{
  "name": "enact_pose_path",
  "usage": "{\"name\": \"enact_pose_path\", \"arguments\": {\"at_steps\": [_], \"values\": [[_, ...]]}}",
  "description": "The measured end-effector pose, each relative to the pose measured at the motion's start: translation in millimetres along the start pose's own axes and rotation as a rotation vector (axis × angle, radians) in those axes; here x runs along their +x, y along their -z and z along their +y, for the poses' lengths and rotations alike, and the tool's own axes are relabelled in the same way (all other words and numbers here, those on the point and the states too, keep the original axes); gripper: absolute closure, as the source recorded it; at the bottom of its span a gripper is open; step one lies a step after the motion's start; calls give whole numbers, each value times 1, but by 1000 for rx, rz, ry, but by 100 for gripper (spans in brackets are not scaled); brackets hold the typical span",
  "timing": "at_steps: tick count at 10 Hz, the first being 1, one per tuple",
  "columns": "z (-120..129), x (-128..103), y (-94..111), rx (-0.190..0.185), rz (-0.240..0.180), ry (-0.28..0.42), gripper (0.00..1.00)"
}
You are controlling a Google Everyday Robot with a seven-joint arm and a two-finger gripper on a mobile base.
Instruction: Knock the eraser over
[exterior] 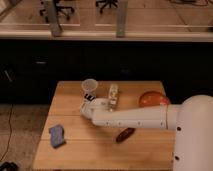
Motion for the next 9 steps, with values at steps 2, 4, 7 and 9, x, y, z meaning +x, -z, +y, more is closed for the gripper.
{"name": "enact_pose_path", "arguments": {"at_steps": [2, 4, 7, 9], "values": [[3, 5, 0, 3, 4, 3, 65], [0, 7, -4, 8, 2, 10, 51], [4, 14, -4, 13, 16, 11, 48], [1, 16, -7, 19, 19, 15, 66]]}}
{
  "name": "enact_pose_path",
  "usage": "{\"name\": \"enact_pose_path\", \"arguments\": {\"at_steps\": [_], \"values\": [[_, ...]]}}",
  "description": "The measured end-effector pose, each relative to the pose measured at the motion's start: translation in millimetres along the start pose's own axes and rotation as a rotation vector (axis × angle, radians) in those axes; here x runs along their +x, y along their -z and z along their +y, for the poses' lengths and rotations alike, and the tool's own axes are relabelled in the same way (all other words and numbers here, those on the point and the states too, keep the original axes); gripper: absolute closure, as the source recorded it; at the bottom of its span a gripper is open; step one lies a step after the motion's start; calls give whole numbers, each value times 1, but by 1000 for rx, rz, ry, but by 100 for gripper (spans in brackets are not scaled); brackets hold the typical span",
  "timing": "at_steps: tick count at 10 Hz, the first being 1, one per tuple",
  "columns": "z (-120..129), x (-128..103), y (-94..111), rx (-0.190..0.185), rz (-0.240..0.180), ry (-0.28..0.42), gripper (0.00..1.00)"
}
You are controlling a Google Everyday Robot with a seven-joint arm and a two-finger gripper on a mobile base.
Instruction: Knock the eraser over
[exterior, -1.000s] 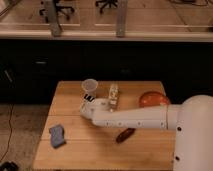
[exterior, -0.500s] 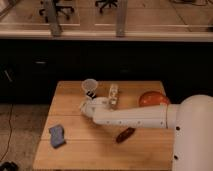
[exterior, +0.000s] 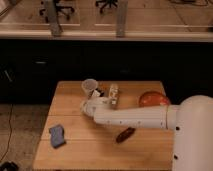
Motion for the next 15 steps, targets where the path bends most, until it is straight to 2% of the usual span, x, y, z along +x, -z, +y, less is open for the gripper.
{"name": "enact_pose_path", "arguments": {"at_steps": [3, 5, 7, 15], "values": [[0, 5, -2, 3, 7, 13, 85], [-2, 4, -5, 6, 10, 21, 87], [-1, 11, -6, 10, 22, 16, 96], [-2, 23, -14, 24, 56, 17, 96]]}}
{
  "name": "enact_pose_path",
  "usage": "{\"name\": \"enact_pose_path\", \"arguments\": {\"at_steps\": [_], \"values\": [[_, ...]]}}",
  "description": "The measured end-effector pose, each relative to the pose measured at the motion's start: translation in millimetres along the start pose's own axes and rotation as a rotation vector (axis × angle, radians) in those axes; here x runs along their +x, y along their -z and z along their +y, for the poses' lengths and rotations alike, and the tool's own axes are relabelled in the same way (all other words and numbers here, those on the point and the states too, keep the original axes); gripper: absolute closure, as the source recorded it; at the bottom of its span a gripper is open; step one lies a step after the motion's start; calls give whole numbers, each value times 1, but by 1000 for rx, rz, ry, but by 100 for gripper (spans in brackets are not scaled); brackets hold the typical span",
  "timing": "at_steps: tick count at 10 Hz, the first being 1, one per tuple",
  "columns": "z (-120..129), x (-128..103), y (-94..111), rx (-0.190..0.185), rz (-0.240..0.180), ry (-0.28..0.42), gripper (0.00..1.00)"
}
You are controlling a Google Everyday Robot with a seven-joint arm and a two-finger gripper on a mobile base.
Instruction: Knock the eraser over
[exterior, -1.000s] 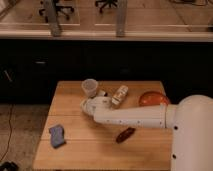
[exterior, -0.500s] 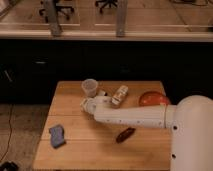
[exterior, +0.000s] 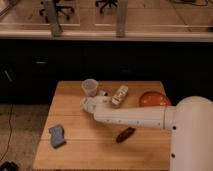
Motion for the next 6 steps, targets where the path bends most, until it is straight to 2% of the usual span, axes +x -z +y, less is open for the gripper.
{"name": "enact_pose_path", "arguments": {"at_steps": [6], "values": [[-2, 11, -10, 12, 29, 1, 96]]}}
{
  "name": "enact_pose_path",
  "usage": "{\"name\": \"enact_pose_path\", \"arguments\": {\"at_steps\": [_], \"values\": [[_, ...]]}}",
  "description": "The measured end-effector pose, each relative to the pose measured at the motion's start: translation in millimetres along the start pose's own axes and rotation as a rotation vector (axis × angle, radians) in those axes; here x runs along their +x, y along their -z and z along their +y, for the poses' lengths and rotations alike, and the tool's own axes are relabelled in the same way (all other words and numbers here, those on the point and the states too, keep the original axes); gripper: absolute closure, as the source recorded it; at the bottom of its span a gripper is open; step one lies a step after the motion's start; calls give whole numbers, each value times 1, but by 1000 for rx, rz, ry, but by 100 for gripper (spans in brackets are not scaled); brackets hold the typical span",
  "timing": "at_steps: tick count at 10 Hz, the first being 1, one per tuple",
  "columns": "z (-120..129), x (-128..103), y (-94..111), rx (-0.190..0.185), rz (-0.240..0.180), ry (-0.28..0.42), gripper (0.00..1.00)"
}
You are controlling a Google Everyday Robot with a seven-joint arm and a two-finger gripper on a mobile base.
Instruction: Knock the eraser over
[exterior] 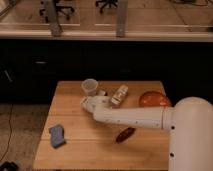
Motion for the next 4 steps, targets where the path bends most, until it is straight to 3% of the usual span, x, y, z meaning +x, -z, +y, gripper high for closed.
{"name": "enact_pose_path", "arguments": {"at_steps": [4], "values": [[0, 6, -4, 8, 15, 6, 96]]}}
